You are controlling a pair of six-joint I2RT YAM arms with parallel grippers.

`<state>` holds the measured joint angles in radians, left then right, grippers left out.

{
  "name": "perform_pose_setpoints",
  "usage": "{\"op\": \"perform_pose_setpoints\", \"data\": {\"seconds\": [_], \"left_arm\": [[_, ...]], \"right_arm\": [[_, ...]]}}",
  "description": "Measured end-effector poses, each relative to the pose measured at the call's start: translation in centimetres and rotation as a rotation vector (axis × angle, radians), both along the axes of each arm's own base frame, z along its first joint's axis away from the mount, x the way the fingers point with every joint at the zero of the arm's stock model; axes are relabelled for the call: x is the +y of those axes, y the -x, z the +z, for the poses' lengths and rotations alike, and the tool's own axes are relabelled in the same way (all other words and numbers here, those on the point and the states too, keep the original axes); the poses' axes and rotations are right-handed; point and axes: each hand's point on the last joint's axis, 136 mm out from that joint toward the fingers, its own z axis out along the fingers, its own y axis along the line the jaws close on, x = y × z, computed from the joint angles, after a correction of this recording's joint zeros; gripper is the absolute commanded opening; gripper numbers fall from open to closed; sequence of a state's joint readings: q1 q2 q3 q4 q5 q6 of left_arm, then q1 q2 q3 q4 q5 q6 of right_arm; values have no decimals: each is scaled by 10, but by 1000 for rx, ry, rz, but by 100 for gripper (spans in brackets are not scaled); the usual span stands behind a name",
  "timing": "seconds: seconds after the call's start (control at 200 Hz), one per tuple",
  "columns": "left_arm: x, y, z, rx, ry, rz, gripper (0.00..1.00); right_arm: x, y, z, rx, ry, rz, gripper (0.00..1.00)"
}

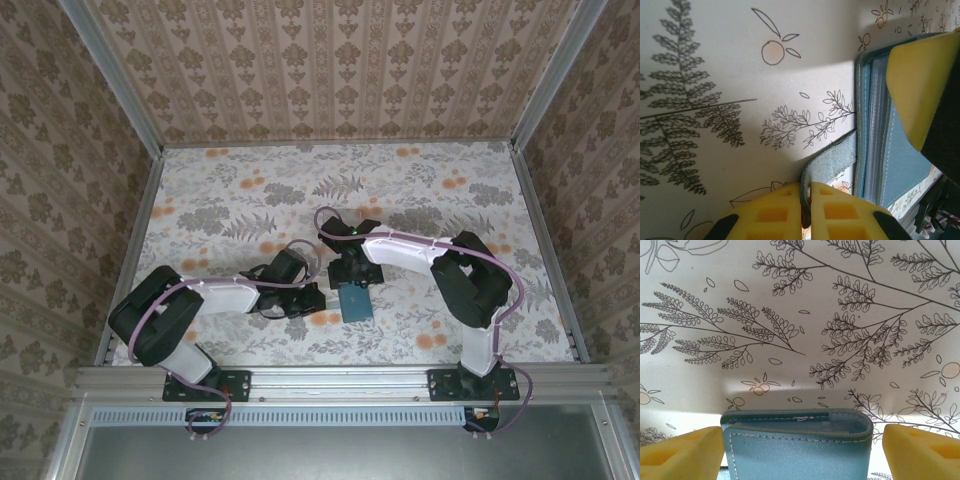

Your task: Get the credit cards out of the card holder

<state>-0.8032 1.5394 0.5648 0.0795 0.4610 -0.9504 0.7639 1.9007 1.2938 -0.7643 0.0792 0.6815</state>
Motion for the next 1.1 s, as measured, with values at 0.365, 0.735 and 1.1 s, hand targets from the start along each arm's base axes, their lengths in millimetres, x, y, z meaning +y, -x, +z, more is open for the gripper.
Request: {"op": "perform_pose_setpoints", "data": {"seconds": [0.365, 0.735, 1.1], "left_arm": [[0, 0, 0, 0, 0, 0, 11], [0, 0, 0, -1, 0, 1, 11], [0, 0, 0, -3, -1, 2, 10]], "right_arm": [[0, 0, -2, 3, 5, 0, 85], [-5, -1, -1, -7, 29, -3, 84], [-15, 0, 22, -45, 41, -6, 84]]}}
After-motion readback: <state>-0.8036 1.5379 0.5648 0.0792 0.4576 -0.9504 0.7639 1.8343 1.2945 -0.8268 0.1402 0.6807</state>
